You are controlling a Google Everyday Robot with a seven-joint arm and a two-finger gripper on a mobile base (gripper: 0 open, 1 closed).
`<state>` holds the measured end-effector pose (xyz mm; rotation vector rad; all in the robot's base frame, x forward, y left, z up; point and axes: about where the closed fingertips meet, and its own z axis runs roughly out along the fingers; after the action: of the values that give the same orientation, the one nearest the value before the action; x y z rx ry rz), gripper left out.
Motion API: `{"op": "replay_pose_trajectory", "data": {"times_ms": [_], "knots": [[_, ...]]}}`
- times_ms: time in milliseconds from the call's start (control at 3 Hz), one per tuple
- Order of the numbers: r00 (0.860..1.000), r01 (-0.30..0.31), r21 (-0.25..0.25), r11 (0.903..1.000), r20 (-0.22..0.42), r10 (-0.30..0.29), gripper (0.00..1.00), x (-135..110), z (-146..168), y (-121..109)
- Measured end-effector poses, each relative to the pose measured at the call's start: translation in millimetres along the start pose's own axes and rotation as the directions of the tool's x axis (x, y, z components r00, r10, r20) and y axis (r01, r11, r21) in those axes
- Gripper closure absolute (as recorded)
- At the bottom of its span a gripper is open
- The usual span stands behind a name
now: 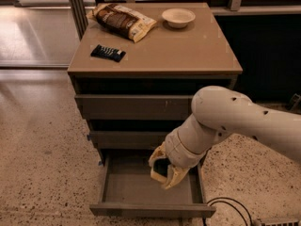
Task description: Place sponge into bottom drawer
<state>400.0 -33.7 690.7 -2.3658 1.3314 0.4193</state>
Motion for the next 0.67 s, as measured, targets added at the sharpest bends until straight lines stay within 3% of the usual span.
{"op": "replay_pose_trajectory", "data": {"times_ms": [333, 667], "knots": [[1.000, 0.000, 0.000, 1.0000, 0.000, 0.000, 1.00, 0, 0, 0], [1.000, -0.027, 0.003, 0.9996, 0.012, 0.027, 1.00, 12, 31, -1]]}}
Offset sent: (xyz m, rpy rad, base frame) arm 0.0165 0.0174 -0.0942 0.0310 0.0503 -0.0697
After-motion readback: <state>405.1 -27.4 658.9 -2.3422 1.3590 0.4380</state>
